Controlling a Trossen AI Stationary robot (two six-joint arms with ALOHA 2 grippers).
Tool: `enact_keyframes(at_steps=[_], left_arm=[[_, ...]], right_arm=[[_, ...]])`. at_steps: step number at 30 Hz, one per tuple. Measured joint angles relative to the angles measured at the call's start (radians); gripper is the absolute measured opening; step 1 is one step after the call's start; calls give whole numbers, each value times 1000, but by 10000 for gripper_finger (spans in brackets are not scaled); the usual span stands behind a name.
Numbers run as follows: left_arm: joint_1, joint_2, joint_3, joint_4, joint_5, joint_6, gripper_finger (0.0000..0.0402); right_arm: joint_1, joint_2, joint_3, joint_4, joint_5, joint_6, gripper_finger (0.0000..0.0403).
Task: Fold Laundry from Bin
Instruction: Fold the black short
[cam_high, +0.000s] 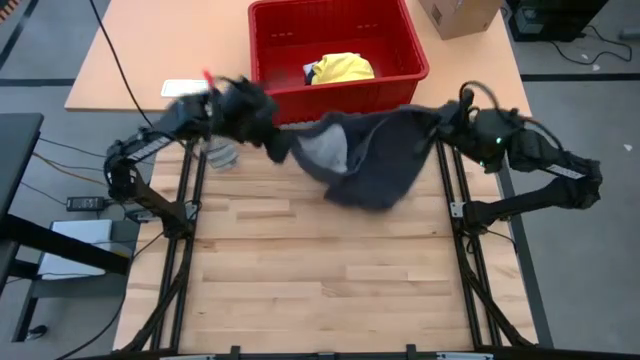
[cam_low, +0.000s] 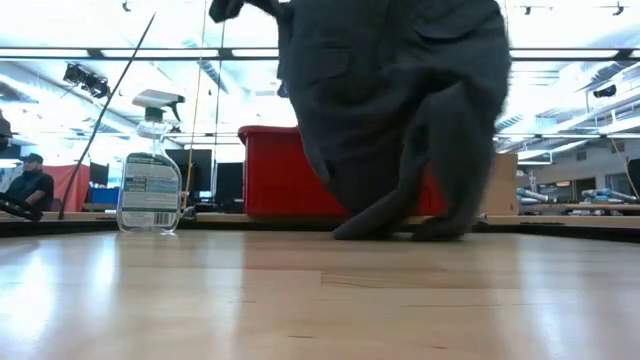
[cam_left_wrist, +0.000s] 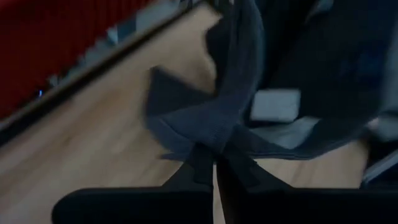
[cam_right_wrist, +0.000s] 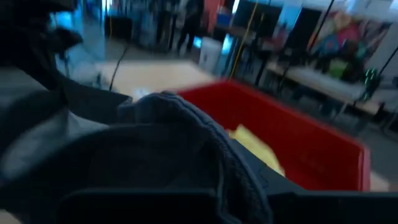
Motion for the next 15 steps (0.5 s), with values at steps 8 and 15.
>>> enact_keyframes(at_steps=[8, 15], left_arm=[[-14, -5, 261, -7, -36, 52, 7], [-207, 13, 128, -190, -78, -118, 7]], right_arm=[[-41, 14, 47, -65, -50, 150, 18], [-54, 100, -45, -473, -338, 564, 18]])
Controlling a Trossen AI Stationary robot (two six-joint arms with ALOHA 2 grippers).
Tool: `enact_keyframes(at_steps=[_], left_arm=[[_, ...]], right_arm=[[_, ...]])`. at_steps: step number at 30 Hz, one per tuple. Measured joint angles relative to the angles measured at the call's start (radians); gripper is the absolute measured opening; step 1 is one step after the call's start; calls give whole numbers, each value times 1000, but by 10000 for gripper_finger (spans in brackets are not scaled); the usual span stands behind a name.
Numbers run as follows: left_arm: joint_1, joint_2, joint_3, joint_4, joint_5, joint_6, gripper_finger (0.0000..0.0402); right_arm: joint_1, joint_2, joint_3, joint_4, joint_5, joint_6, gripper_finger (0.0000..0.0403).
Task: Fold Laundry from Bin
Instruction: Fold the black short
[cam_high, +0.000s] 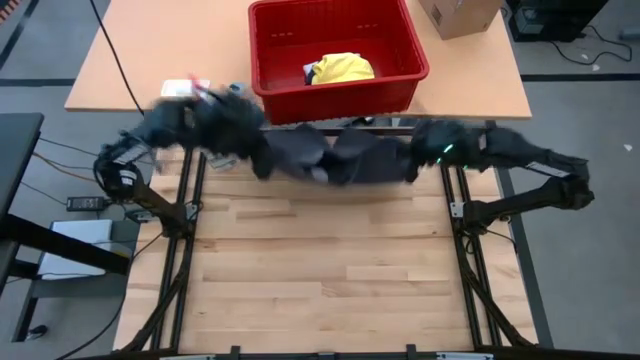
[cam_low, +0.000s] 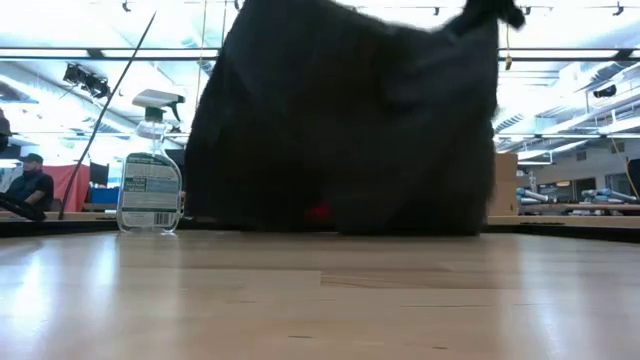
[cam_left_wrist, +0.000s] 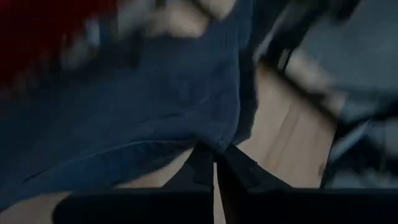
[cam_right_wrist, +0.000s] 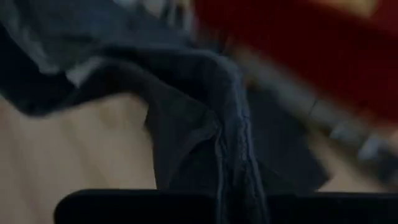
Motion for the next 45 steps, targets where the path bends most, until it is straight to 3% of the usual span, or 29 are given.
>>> enact_keyframes(at_steps=[4, 7, 9, 15, 23, 28, 32, 36, 40, 45], left_arm=[[-151, 6, -288, 53, 8, -184, 7], [-239, 6, -514, 200, 69, -307, 7], [-284, 6, -650, 337, 126, -411, 7], [-380, 6, -914, 763, 238, -615, 26], [-424, 4, -971, 825, 194, -638, 89], [-375, 0, -972, 792, 178, -538, 139], [-316, -21, -972, 708, 248, -441, 168], [-332, -64, -972, 584, 253, -375, 177], [-417, -103, -1027, 468, 155, -265, 174], [-417, -145, -1171, 608, 157, -162, 164]], right_arm=[[85, 7, -201, -13, -189, 165, 18], [128, 8, -390, 109, -438, 264, 21], [170, 8, -506, 222, -542, 340, 25], [297, 8, -716, 494, -621, 519, 46], [322, 7, -753, 527, -618, 560, 85], [321, -6, -725, 526, -597, 635, 107], [323, -37, -722, 487, -555, 733, 107], [337, -57, -720, 412, -537, 791, 97], [342, -28, -720, 254, -536, 798, 86], [383, -11, -721, 190, -590, 903, 66]])
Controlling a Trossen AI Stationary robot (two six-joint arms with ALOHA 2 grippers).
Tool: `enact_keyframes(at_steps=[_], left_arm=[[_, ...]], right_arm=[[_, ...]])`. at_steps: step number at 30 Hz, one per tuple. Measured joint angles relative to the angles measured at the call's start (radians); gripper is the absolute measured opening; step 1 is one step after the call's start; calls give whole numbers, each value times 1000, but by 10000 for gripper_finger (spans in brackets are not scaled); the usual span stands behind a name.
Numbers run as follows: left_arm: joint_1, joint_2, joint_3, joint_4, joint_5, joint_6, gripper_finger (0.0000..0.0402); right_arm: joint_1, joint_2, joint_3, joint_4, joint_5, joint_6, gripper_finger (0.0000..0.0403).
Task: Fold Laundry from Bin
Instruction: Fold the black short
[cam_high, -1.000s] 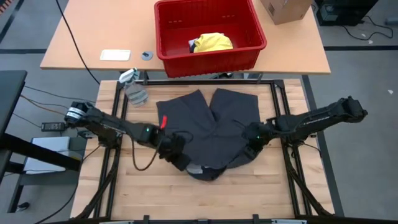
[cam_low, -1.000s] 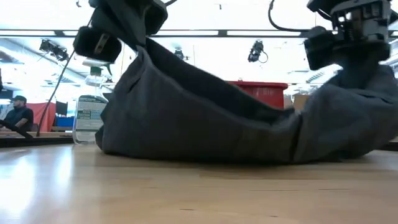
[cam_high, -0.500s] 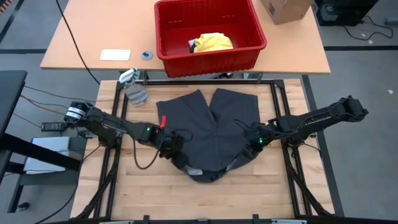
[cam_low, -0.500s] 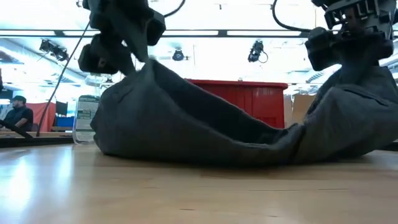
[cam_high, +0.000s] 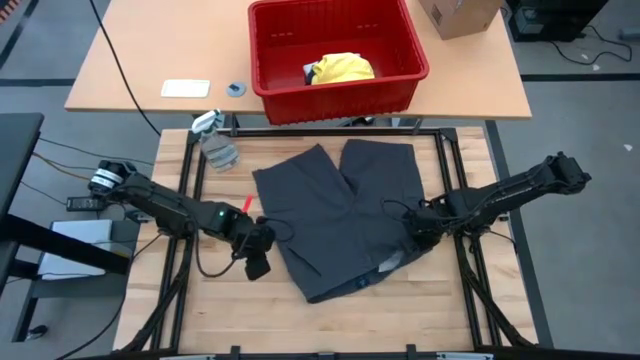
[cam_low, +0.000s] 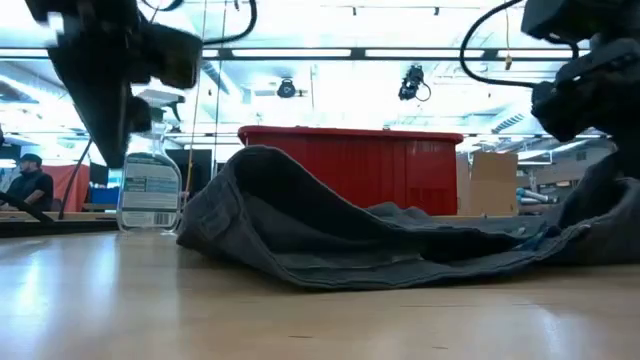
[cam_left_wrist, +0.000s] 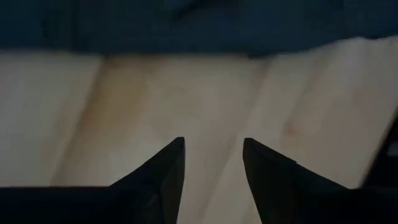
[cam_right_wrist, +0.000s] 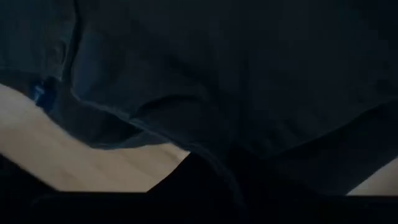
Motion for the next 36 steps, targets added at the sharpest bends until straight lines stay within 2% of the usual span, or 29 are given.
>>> enact_keyframes(at_steps=[5, 8, 10, 13, 15, 20, 23, 27, 31, 33, 36], left_arm=[[75, 0, -50, 34, 0, 128, 156], [121, 3, -65, 55, -32, 240, 155], [161, 3, -83, 68, -37, 304, 155], [224, 3, -137, 125, 100, 324, 155], [244, 3, -188, 169, 176, 329, 155], [250, 5, -291, 258, 227, 334, 155], [233, 5, -303, 278, 246, 326, 155], [198, -6, -290, 281, 266, 290, 155], [166, -10, -288, 293, 291, 282, 155], [156, -11, -288, 305, 291, 282, 155], [155, -14, -288, 319, 290, 278, 155]], right_arm=[[86, -3, 0, 81, -49, 114, 41], [129, -2, 0, 161, -13, 127, 42], [138, -3, 0, 198, -28, 189, 51], [155, -9, 6, 258, -73, 352, 66], [189, -8, 33, 263, -38, 398, 72], [247, -8, 94, 167, 131, 495, 73], [288, 0, 109, 171, 176, 490, 76], [352, 32, 109, 336, 236, 467, 96], [403, 65, 109, 569, 237, 455, 127], [415, 66, 109, 588, 204, 511, 139], [416, 61, 109, 513, 119, 639, 145]])
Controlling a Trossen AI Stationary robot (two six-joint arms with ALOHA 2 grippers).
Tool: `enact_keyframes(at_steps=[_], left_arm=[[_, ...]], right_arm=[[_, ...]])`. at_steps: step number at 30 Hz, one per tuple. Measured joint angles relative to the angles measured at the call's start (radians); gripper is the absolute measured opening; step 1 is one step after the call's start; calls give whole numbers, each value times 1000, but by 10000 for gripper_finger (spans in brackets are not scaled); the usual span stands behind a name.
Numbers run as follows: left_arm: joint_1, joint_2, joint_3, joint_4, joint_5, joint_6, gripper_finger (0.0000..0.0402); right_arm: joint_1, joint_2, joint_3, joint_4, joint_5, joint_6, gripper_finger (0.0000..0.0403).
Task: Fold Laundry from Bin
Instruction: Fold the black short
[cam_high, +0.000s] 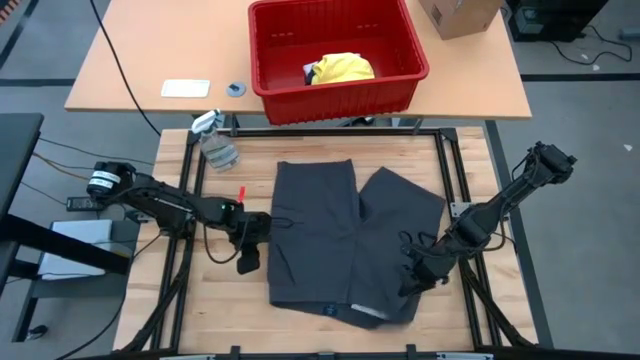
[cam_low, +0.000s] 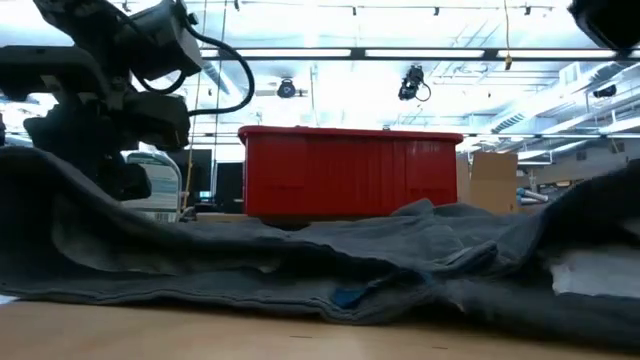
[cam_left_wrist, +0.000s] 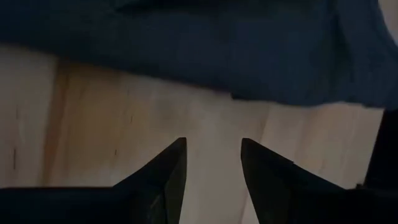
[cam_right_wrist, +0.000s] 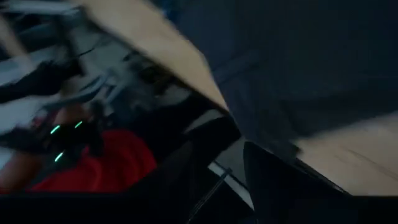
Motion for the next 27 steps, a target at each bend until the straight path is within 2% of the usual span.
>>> enact_keyframes(at_steps=[3, 6, 9, 12, 17, 21, 24, 27], left_arm=[[1, -5, 0, 53, -7, -11, 155], [1, -4, 0, 109, -13, -32, 155], [1, -4, 0, 161, -17, -54, 155], [-1, -1, 0, 189, -68, -58, 155], [16, 65, -10, 202, -169, -18, 155], [32, 131, -5, 204, -240, -54, 155], [59, 154, -3, 217, -245, -84, 155], [109, 155, -1, 215, -277, -86, 155]], right_arm=[[-7, -5, 0, -95, -8, 58, 142], [-22, -3, 0, -166, 41, 62, 139], [-39, 4, 0, -182, 178, 49, 138], [-65, 37, 0, -191, 294, -9, 138], [-128, 169, 0, -232, 316, -261, 138], [-169, 302, 0, -193, 343, -429, 138], [-200, 401, 0, -109, 294, -508, 138], [-214, 486, 15, 4, 257, -514, 138]])
